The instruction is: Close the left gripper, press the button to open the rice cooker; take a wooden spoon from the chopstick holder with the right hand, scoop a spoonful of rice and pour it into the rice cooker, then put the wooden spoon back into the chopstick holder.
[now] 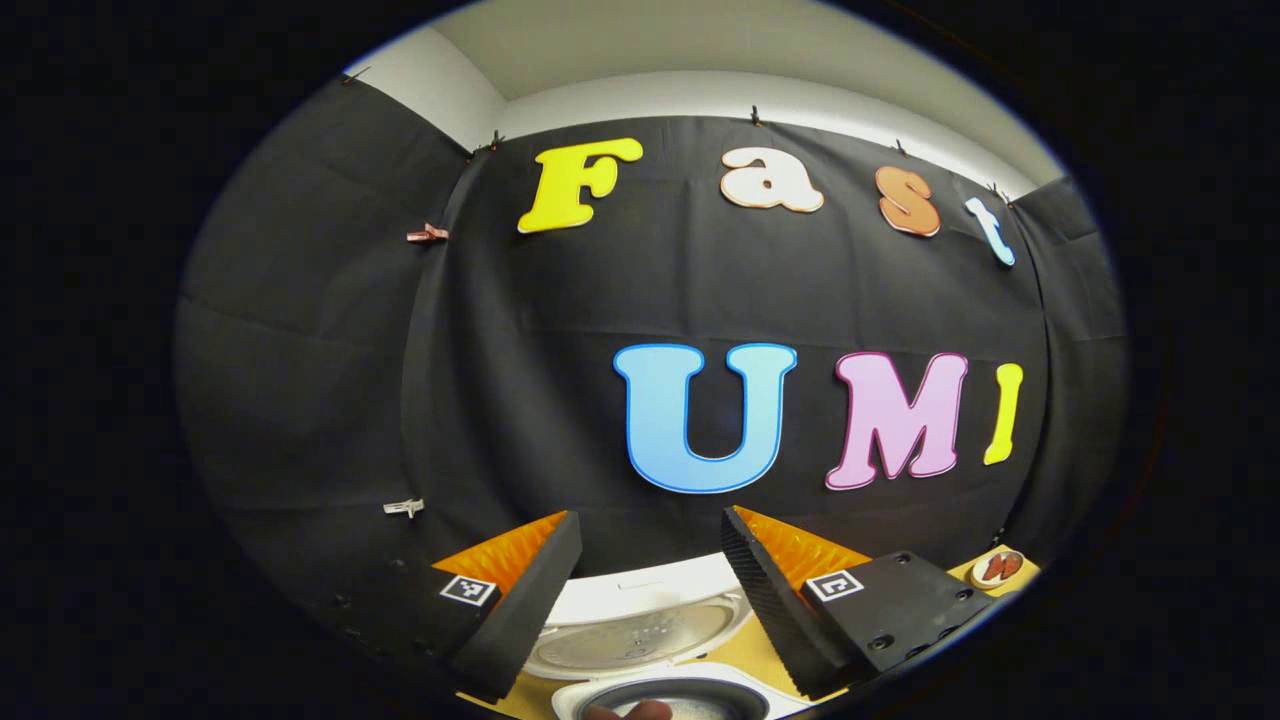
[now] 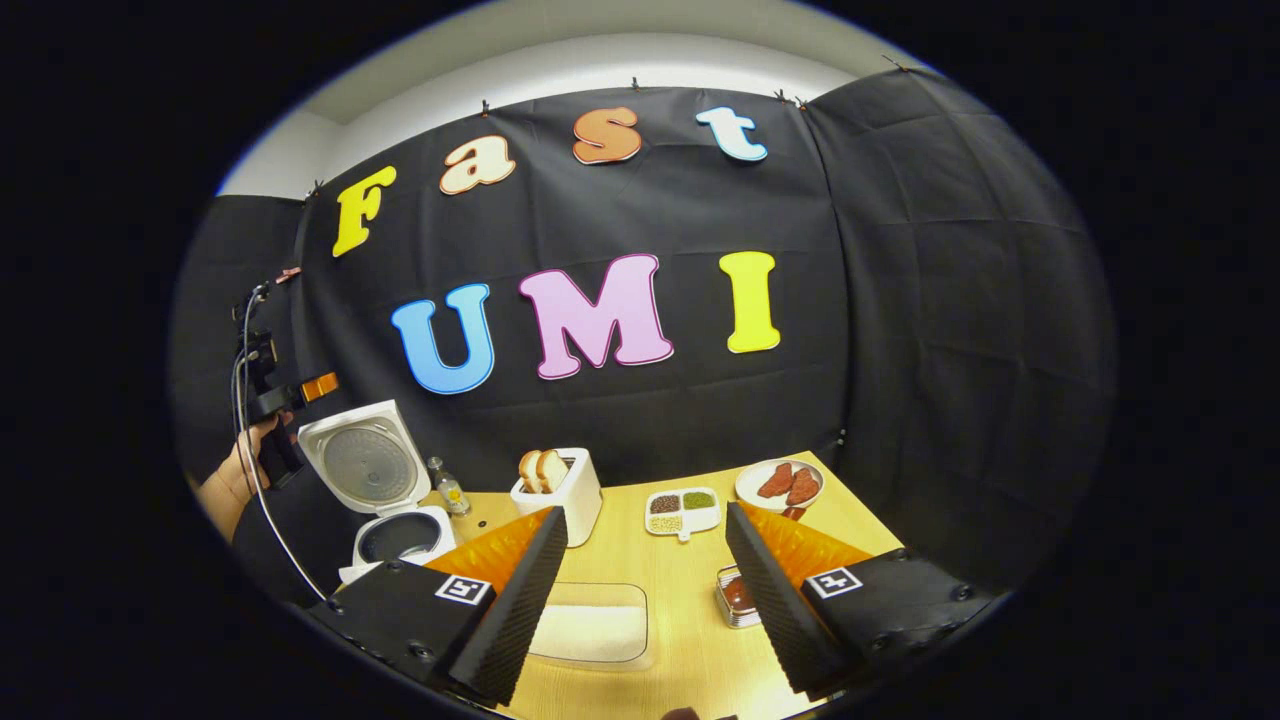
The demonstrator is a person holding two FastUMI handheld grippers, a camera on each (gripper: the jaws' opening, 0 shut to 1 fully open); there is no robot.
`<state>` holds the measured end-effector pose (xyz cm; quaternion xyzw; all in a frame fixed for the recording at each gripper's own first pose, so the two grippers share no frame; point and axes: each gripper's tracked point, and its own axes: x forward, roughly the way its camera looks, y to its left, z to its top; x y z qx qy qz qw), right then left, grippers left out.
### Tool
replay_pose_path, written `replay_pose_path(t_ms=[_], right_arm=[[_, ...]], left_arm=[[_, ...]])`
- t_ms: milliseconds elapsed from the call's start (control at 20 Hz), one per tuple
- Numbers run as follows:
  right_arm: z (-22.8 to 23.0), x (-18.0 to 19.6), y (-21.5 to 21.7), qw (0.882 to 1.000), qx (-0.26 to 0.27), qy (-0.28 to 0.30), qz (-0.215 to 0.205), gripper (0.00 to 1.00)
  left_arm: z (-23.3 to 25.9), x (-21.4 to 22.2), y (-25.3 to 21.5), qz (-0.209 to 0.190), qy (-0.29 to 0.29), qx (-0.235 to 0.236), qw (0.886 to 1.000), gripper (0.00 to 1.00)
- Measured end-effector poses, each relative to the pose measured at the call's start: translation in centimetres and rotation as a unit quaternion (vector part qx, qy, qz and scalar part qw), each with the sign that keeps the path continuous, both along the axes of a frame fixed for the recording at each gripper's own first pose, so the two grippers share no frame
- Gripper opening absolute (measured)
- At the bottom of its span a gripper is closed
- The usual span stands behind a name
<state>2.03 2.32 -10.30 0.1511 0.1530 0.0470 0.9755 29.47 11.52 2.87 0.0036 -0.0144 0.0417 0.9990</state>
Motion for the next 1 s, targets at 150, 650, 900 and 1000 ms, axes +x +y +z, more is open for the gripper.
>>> replay_pose_path(t_ms=[150, 650, 900, 1000], right_arm=[[-0.5, -0.8, -0.3, 1.0, -0.004, 0.009, -0.015, 0.98], [0.0, -1.8, -1.4, 0.999, -0.004, 0.012, -0.034, 0.98], [-0.4, -1.3, -0.9, 1.0, 0.008, 0.016, -0.01, 0.98], [-0.3, -1.0, -0.8, 1.0, 0.009, 0.012, 0.003, 0.99]], left_arm=[[-1.1, 3.5, 0.4, 0.01, 0.014, 0.001, 1.0, 0.96], [-6.6, 5.5, 0.4, 0.035, 0.098, -0.017, 0.994, 1.0], [-7.4, 1.6, -2.0, 0.02, 0.096, -0.017, 0.995, 1.0], [-8.2, -0.4, -3.1, 0.012, 0.098, -0.017, 0.995, 1.0]])
